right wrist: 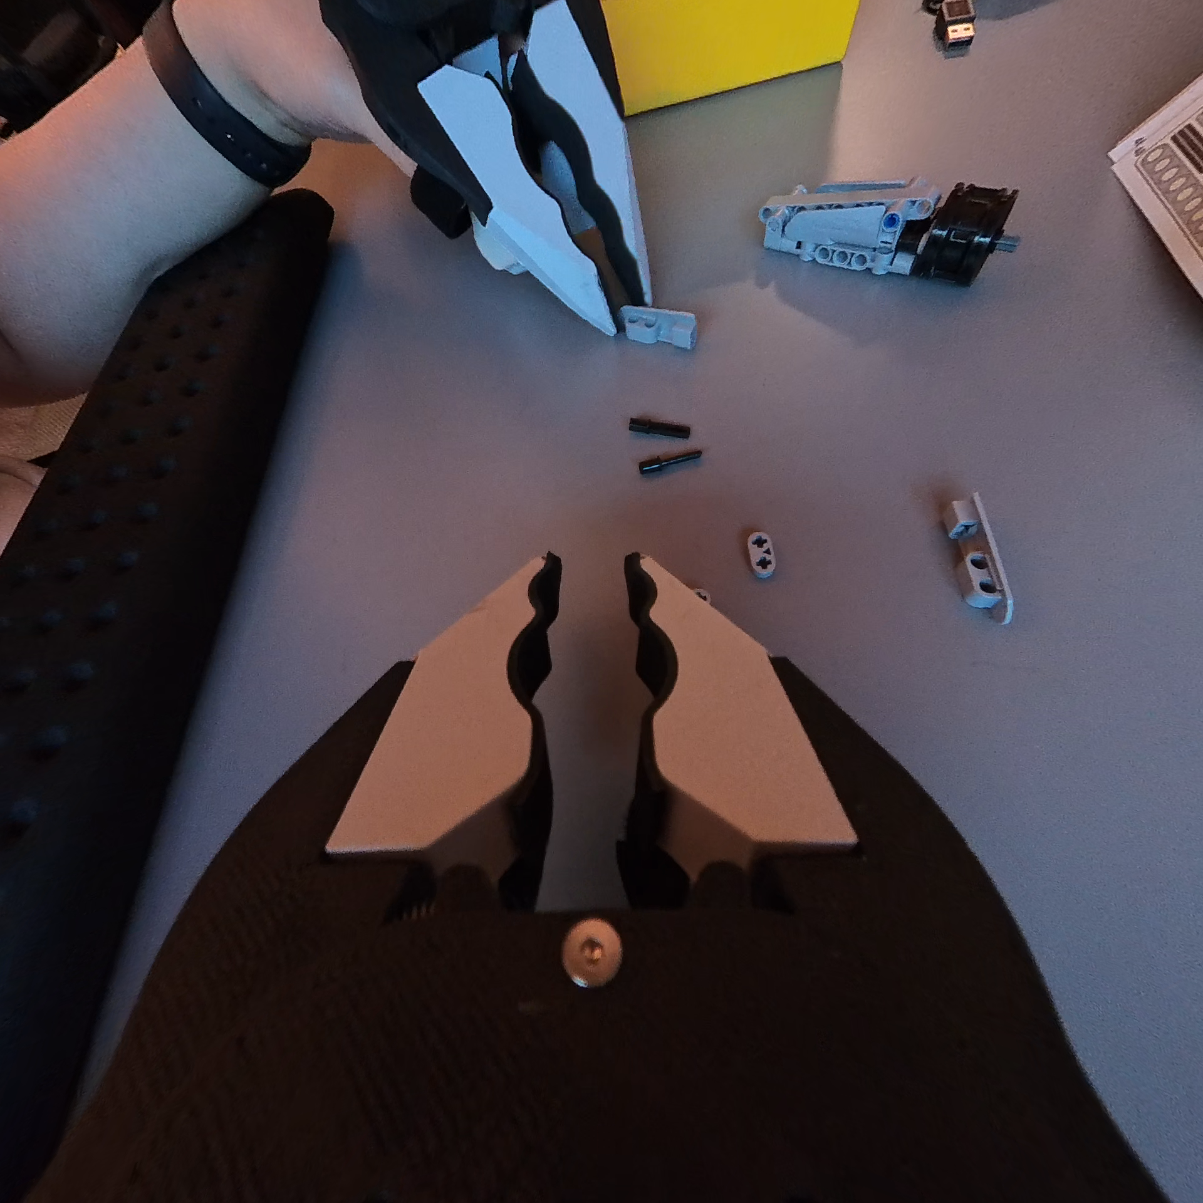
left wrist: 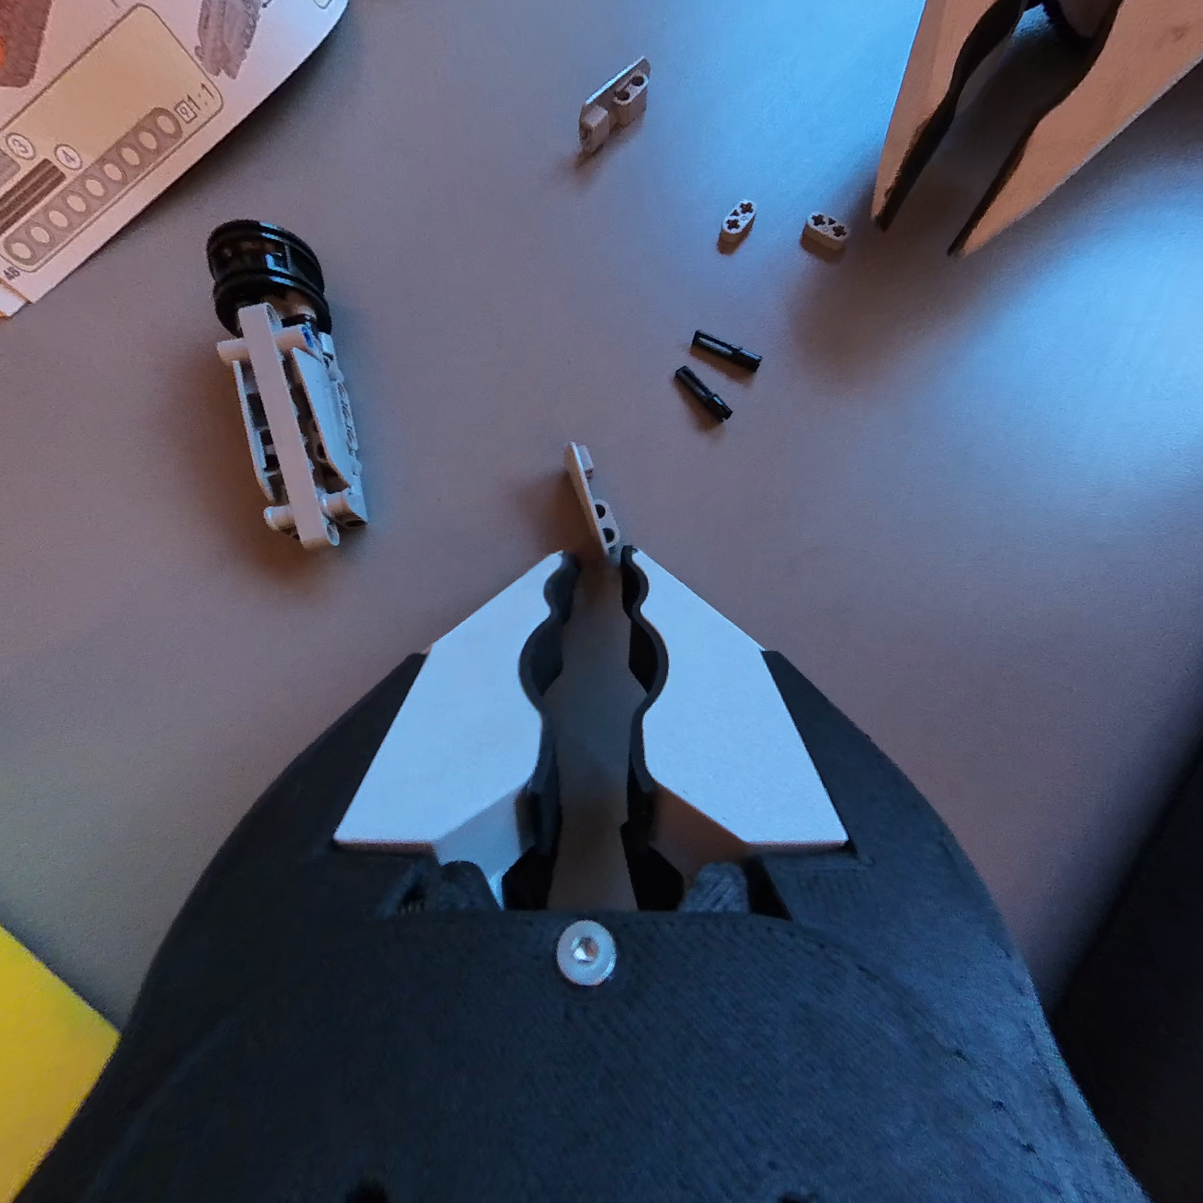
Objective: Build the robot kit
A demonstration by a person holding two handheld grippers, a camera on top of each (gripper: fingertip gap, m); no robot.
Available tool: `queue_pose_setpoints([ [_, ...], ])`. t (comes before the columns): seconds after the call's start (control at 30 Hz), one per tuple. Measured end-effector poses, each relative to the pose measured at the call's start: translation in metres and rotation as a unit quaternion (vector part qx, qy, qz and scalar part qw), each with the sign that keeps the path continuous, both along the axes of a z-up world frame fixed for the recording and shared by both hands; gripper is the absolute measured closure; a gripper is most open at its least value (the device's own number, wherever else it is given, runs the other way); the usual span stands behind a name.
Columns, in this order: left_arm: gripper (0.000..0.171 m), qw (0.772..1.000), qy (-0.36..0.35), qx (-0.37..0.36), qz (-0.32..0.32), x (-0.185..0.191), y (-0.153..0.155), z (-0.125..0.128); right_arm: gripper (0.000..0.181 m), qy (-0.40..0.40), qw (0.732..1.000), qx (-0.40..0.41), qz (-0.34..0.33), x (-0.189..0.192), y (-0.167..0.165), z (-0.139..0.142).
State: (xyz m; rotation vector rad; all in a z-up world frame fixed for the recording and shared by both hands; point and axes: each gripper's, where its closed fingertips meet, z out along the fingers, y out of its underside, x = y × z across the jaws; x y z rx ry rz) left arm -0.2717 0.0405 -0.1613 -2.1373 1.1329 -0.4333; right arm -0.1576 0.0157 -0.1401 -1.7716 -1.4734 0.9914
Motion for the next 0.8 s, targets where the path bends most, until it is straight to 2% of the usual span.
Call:
queue_pose_setpoints([
  [0.53, 0.152, 0.999, 0.023, 0.007, 0.022, -0.014, 0.003, 0.000, 0.162, 0.007, 1.000, 0.010, 0.003, 0.001, 0.004, 0.003],
  [0.6, 0.152, 0.999, 0.024, 0.006, 0.025, -0.014, 0.003, 0.000, 0.163, 0.009, 0.999, 0.042, -0.017, 0.004, 0.017, 0.006],
  [0.7, 0.152, 0.999, 0.022, 0.001, 0.033, -0.014, 0.004, 0.000, 0.162, -0.002, 0.990, 0.104, -0.096, 0.017, 0.058, 0.010],
  [0.8, 0.152, 0.999, 0.024, 0.003, 0.036, -0.015, 0.005, 0.000, 0.162, -0.043, 0.977, 0.150, -0.143, 0.029, 0.090, 0.003],
])
